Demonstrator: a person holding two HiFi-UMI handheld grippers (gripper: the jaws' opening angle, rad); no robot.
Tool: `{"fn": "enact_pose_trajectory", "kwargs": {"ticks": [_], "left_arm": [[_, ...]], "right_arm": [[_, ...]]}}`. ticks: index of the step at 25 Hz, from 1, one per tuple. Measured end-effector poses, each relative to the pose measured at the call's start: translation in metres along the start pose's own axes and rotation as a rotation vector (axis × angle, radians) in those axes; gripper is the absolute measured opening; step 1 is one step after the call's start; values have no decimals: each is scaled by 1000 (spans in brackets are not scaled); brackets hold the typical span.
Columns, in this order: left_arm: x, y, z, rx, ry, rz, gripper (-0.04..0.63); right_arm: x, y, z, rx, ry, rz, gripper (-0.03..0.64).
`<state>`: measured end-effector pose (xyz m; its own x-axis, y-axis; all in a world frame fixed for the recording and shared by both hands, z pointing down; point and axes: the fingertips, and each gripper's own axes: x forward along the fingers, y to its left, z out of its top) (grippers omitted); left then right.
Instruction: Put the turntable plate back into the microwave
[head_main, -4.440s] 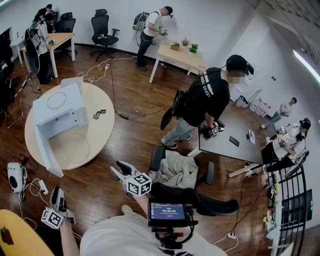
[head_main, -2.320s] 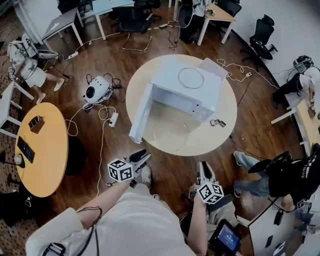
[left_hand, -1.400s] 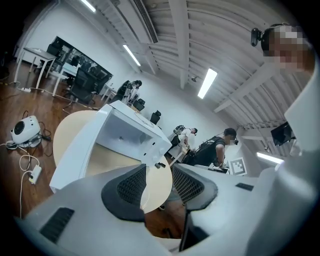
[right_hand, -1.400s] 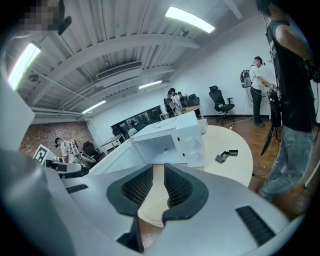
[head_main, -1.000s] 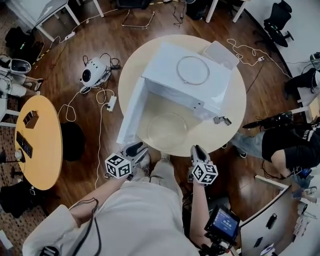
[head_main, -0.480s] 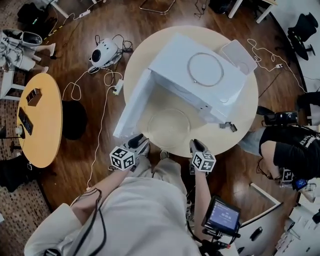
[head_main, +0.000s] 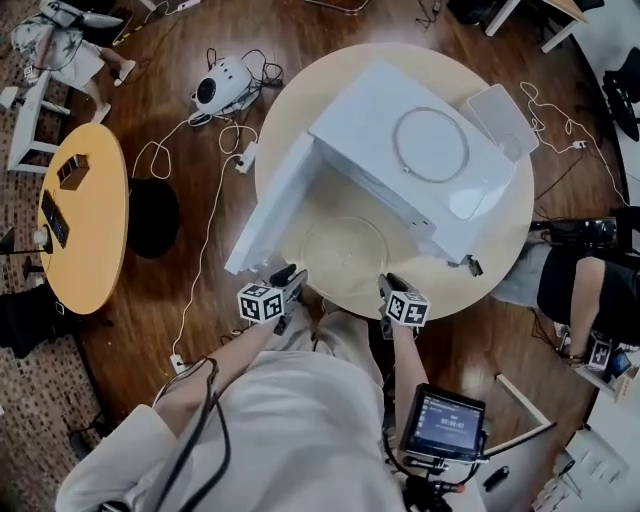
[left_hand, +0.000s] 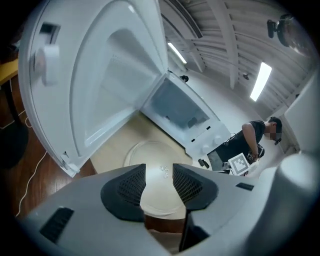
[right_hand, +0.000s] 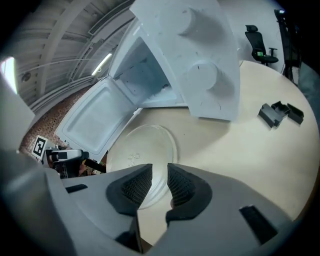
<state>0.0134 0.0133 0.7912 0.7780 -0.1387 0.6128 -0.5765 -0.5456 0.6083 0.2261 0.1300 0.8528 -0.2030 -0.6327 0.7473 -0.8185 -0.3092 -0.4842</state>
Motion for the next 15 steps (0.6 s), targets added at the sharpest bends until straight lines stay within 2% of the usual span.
{"fn": "enact_pose_trajectory", "kwargs": {"ticks": [3, 9, 15], "left_arm": [[13, 15, -10, -45, 35, 45, 156], [38, 40, -29, -81, 102, 92, 158], [52, 61, -34, -86, 151, 146, 160]], "right_arm": [[11, -8, -6, 30, 32, 23, 78], [25, -10, -11, 65, 61, 64, 78], [32, -11, -16, 132, 52, 92, 78]]}}
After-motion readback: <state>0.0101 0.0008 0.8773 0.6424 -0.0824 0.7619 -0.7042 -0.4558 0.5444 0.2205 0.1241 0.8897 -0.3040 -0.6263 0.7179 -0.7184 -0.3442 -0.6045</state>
